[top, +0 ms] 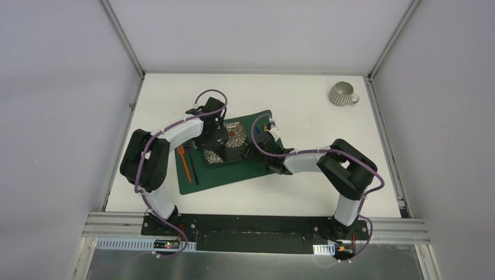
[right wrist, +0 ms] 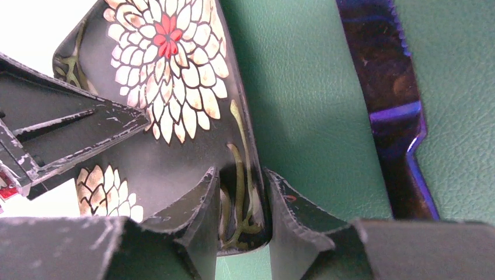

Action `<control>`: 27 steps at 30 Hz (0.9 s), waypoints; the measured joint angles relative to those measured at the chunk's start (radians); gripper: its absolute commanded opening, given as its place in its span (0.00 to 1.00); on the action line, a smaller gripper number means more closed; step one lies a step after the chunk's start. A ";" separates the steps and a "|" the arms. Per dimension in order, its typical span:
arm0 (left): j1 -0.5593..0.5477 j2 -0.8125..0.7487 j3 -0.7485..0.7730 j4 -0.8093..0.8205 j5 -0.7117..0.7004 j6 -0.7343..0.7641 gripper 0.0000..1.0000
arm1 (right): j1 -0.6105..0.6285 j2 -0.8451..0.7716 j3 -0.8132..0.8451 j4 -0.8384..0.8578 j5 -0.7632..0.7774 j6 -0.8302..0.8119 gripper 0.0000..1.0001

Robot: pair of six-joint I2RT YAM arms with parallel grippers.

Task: Set the dinner table for one person
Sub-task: Place the plate on the napkin.

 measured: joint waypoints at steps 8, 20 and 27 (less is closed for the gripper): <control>0.000 0.000 0.003 -0.029 0.001 0.004 0.99 | 0.005 0.004 0.000 0.004 -0.032 0.002 0.00; 0.000 -0.014 0.020 -0.102 0.004 0.008 0.96 | 0.005 0.004 0.000 0.006 -0.070 0.003 0.00; 0.000 -0.034 0.020 -0.159 0.027 0.016 0.94 | -0.009 -0.018 0.020 -0.057 -0.106 -0.032 0.20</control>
